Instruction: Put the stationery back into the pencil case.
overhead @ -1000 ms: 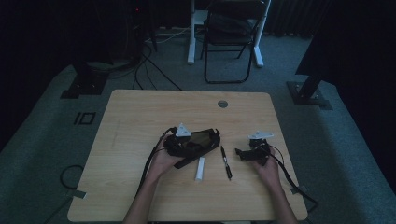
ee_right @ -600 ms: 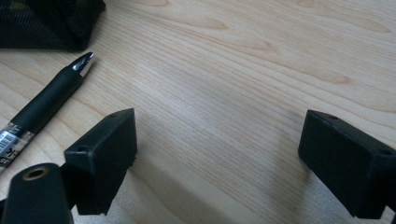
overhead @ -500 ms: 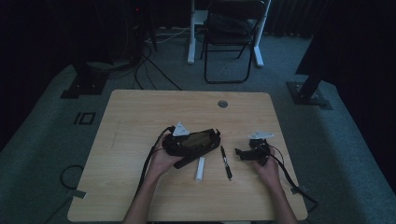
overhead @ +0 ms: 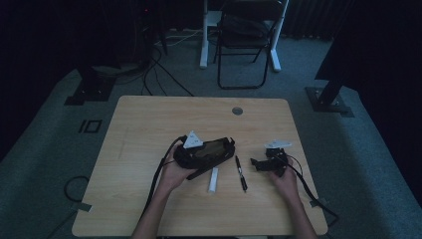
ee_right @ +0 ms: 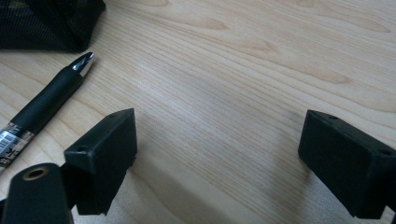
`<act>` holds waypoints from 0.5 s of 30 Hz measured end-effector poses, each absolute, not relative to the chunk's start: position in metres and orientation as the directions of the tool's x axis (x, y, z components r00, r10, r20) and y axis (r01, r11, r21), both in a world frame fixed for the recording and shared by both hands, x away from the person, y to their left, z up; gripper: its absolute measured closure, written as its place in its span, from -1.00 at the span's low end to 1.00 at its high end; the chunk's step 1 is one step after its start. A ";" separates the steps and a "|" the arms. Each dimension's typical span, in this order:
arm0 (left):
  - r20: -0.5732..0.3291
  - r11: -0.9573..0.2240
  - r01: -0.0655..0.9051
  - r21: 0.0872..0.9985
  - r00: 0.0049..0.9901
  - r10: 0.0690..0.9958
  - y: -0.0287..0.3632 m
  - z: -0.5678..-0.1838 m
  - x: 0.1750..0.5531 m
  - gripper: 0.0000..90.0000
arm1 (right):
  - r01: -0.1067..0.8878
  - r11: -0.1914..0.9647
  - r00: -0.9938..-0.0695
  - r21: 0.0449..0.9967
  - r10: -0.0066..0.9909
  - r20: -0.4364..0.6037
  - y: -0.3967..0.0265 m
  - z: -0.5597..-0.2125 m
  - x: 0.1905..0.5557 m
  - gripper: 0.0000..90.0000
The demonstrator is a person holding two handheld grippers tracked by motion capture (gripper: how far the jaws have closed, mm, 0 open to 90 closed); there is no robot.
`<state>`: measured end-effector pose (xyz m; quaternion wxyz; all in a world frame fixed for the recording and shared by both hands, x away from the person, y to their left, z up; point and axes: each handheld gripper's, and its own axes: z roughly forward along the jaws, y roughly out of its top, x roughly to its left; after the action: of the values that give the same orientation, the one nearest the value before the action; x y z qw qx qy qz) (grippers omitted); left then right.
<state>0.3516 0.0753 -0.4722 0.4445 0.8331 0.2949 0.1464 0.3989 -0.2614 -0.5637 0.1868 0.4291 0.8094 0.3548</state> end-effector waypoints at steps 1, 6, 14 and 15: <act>-0.016 -0.431 0.358 0.829 0.784 0.621 0.074 -0.472 0.350 -0.02 | 0.562 0.381 -0.563 0.734 0.827 0.001 -0.261 -0.564 0.399 -0.74; -0.013 -0.429 0.348 0.834 0.788 0.615 0.070 -0.469 0.344 0.03 | 0.562 0.381 -0.563 0.734 0.827 0.001 -0.261 -0.564 0.399 -0.74; -0.017 -0.423 0.361 0.831 0.777 0.629 0.062 -0.467 0.333 0.08 | 0.562 0.381 -0.563 0.734 0.827 0.001 -0.261 -0.564 0.399 -0.74; -0.022 -0.419 0.366 0.831 0.773 0.633 0.062 -0.467 0.332 0.09 | 0.562 0.381 -0.563 0.734 0.827 0.001 -0.261 -0.564 0.399 -0.74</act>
<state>0.3318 0.0615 -0.4667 0.4468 0.8289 0.3015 0.1495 0.3989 -0.2614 -0.5637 0.1868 0.4286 0.8097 0.3546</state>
